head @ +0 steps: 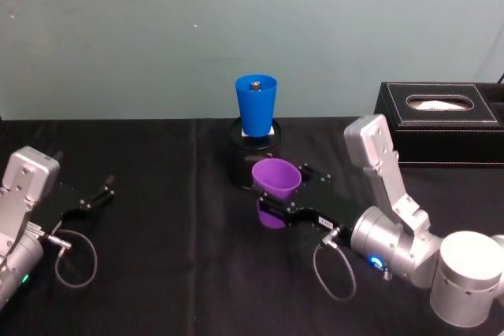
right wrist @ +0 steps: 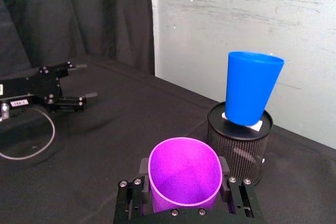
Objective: Pick up one cup with a gripper and tap it against the other cup.
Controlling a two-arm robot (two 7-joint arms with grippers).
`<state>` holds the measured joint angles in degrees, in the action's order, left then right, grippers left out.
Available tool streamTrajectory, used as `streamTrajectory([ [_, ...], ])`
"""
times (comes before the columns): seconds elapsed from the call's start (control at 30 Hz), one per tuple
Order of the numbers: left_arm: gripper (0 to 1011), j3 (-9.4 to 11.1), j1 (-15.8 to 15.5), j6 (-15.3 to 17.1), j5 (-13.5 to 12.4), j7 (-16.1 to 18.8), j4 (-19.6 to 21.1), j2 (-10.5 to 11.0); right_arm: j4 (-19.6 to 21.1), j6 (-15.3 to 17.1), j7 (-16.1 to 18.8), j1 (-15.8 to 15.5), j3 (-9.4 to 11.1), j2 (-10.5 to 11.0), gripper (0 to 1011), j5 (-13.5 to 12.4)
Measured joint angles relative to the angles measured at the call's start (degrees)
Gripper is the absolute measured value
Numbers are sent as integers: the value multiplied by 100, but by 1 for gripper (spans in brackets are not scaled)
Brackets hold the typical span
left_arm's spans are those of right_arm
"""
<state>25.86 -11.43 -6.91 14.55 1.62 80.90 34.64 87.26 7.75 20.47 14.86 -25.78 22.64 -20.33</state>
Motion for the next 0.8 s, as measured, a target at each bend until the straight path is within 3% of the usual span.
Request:
streamTrajectory([
  [0.27,1000,0,0,0,0,0,0,0,-133,-414,-85,-214,52,-99,734,280],
  [0.8,1000,0,0,0,0,0,0,0,-476,-532,39,-309,225,-323,735,397],
])
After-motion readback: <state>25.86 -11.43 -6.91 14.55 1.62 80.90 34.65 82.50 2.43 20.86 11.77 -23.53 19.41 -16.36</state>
